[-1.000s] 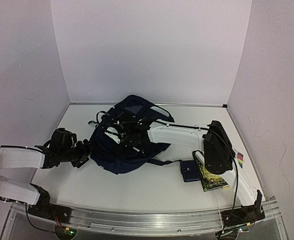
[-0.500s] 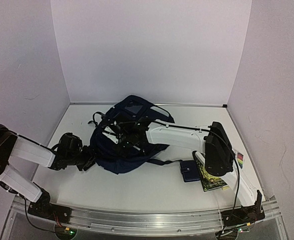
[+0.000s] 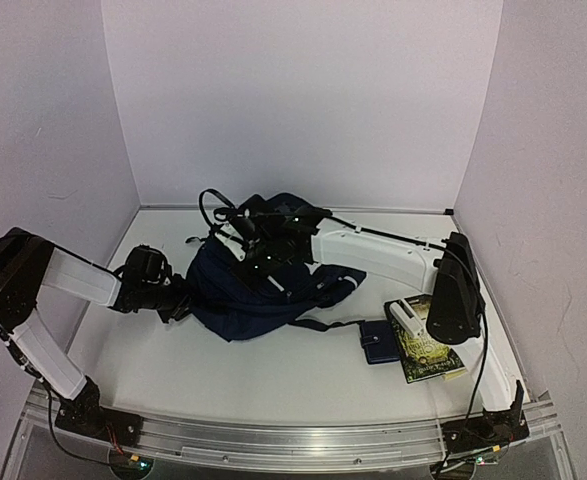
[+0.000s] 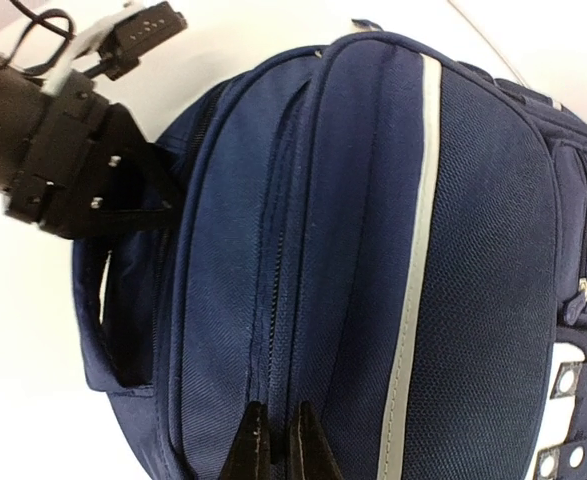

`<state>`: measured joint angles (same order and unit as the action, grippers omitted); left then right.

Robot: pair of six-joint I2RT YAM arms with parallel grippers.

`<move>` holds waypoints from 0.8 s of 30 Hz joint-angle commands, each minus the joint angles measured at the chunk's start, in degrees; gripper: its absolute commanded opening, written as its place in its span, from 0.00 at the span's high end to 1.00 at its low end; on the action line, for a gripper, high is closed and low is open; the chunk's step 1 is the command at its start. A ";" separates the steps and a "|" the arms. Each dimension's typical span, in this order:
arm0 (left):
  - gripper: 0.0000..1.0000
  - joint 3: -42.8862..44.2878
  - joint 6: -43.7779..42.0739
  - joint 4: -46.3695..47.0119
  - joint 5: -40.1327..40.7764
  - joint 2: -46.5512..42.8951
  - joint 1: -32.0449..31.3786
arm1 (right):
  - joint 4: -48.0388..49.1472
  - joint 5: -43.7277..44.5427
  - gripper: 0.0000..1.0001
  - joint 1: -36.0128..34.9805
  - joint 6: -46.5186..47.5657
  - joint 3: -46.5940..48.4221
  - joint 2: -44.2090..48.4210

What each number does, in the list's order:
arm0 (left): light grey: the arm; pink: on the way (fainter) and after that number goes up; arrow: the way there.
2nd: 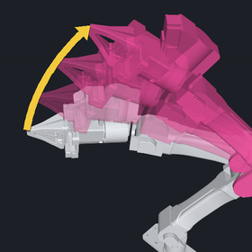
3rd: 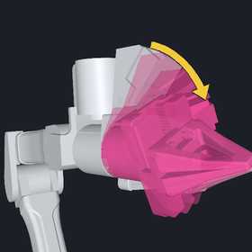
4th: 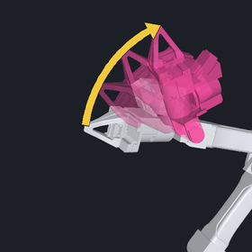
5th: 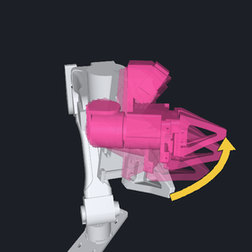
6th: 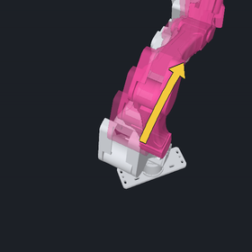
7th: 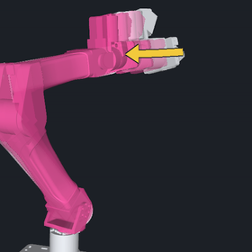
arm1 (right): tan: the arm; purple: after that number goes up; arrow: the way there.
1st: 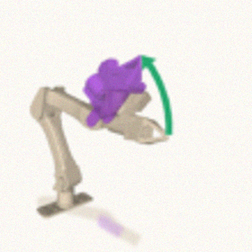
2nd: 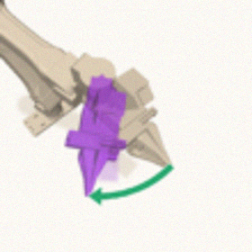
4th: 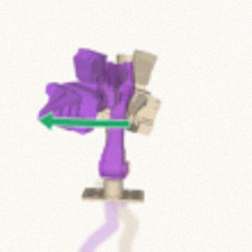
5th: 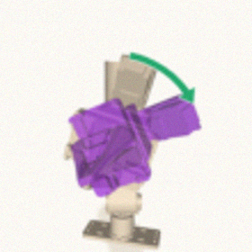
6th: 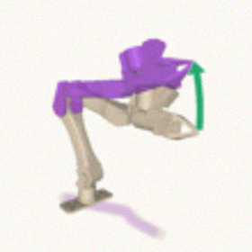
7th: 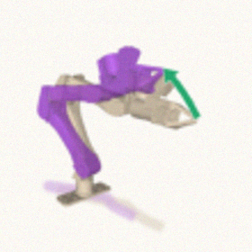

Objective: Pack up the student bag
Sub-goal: Adjust the student bag at the center of the board.

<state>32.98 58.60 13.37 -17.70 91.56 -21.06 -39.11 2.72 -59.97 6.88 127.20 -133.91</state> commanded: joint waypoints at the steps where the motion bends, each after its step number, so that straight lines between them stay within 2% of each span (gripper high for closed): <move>1: 0.61 7.69 -7.52 -10.88 9.32 2.61 4.42 | 2.86 -5.24 1.00 -0.16 -4.58 8.37 11.39; 4: 0.43 7.95 -11.17 -7.32 7.21 -1.05 3.77 | 2.82 -3.70 1.00 -0.02 -3.72 9.66 8.17; 7: 0.32 3.09 -12.51 -2.11 5.46 -10.68 2.10 | 2.82 -3.27 1.00 2.34 -3.78 11.70 4.01; 14: 0.19 -8.12 -12.81 -0.68 3.06 -34.66 -5.55 | 2.89 -6.96 1.00 6.07 -9.13 16.00 -1.47; 19: 0.15 -10.85 -10.66 -0.55 0.85 -34.89 -8.39 | 3.08 -8.64 1.00 6.15 -10.57 18.49 -2.74; 22: 0.15 -10.25 -9.99 -0.54 2.73 -30.87 -9.43 | 3.15 -8.63 1.00 6.10 -10.90 19.07 -1.80; 24: 0.19 -8.78 -9.33 -1.43 4.56 -25.71 -9.44 | 3.26 -8.32 1.00 6.10 -10.93 19.08 -0.43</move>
<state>22.88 48.10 12.30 -15.78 59.42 -30.02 -44.65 -5.45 -54.04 -3.04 140.77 -138.65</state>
